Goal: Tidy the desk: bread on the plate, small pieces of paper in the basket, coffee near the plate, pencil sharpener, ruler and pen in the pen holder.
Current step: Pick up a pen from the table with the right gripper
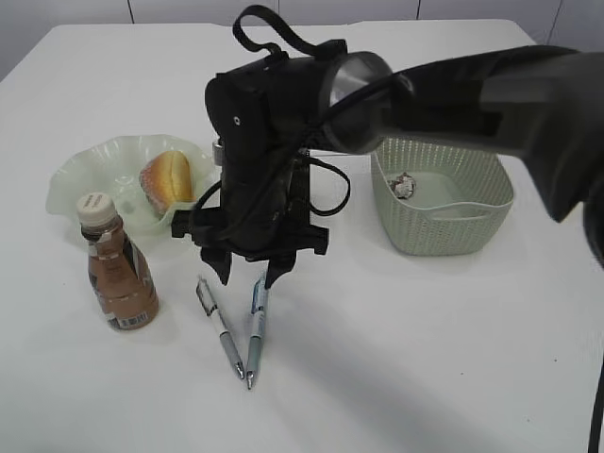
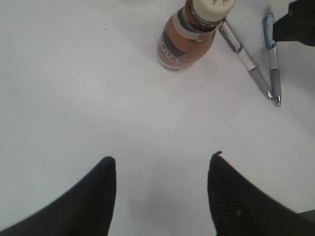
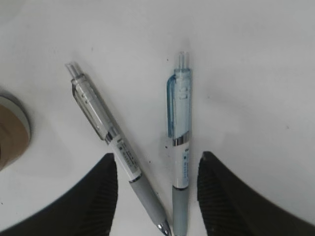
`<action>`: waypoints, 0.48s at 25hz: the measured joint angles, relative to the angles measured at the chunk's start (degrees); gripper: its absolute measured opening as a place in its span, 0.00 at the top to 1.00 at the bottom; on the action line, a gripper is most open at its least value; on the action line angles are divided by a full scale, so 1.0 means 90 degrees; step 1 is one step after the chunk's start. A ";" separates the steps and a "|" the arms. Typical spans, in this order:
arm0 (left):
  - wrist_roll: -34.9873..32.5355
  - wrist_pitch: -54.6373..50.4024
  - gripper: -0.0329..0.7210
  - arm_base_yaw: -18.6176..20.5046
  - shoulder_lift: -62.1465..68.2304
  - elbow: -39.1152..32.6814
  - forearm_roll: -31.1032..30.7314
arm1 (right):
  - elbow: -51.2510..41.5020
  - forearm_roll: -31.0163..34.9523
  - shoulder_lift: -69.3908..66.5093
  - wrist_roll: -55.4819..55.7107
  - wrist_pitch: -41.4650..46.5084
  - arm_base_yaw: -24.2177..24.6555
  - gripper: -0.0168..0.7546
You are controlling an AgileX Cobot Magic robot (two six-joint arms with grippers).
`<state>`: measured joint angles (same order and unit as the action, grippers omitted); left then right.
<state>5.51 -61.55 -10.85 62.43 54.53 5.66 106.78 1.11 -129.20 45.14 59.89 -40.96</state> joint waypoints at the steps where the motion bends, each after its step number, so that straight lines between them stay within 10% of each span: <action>1: 0.0000 0.0000 0.38 0.0000 0.0000 0.0000 0.0000 | 0.0171 -0.0046 -0.0090 0.0011 0.0080 0.0000 0.48; 12: 0.0000 0.0000 0.38 0.0000 0.0000 0.0000 0.0000 | 0.1397 -0.0206 -0.1044 -0.0240 0.1059 0.0000 0.48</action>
<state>5.51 -61.55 -10.85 62.43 54.53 5.66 119.35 -0.75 -138.60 42.98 69.43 -40.96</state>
